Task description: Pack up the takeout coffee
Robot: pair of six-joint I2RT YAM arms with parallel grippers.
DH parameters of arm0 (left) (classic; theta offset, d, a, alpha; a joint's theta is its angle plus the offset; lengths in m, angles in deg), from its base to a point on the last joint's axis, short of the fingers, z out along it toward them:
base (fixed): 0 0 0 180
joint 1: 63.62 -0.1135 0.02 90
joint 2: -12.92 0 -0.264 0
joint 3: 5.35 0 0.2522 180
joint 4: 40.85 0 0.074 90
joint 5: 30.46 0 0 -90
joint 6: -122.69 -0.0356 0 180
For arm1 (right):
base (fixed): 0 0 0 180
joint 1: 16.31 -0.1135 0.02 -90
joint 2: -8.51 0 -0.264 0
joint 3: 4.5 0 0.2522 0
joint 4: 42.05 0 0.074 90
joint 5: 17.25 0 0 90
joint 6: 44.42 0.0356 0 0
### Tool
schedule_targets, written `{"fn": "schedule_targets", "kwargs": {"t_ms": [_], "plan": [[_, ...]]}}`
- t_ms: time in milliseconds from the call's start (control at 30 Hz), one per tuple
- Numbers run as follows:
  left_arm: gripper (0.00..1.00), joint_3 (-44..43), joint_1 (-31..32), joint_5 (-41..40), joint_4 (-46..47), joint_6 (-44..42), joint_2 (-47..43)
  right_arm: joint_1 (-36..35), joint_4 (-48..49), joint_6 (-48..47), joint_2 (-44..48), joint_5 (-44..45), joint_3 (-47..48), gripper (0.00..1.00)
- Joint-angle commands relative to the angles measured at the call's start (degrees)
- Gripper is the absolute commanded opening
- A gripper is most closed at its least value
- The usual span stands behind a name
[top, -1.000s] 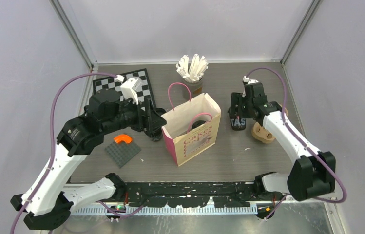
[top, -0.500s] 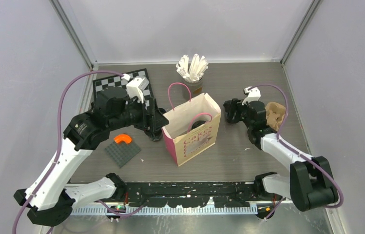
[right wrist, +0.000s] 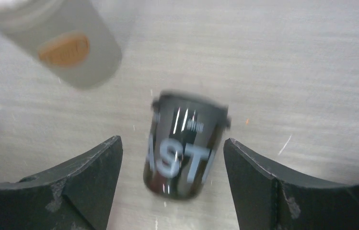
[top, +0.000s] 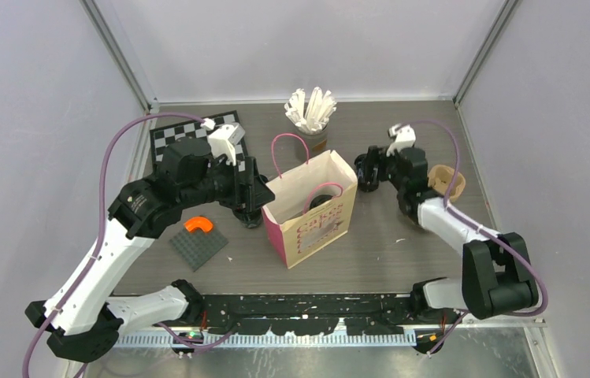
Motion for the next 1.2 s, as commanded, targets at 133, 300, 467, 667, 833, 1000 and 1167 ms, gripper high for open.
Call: {"fn": "schedule_targets", "kwargs": {"t_ms": [133, 300, 467, 667, 833, 1000, 1167], "plan": [[0.66, -0.1, -0.1, -1.3, 0.1, -0.5, -1.7, 1.2, -41.1, 13.4, -10.7, 2.7, 33.8, 0.9], [0.66, -0.9, -0.1, -2.3, -1.0, -0.4, -3.0, 1.8, -62.3, 16.4, -20.9, 3.2, 50.5, 0.91], [0.66, -1.6, -0.1, -3.7, -3.4, -0.5, -4.3, 2.3, -86.8, 15.3, -34.9, 0.3, 72.9, 0.91], [0.66, -1.5, -0.1, -5.1, -4.9, -0.2, -6.2, 2.4, -96.7, 15.6, -43.9, 4.2, 84.7, 0.94], [0.66, -1.3, -0.1, -5.8, -5.5, -0.2, -7.2, 2.4, -102.3, 14.5, -47.9, 5.4, 88.4, 0.94], [0.66, 0.1, -0.1, -5.8, -4.5, 0.1, -7.5, 2.4, -100.8, 13.2, -49.8, 2.3, 87.9, 0.94], [0.67, -0.1, -0.1, -5.5, -3.9, 0.0, -6.7, 2.7, -100.1, 13.3, -53.2, -0.8, 88.7, 0.94]]}}
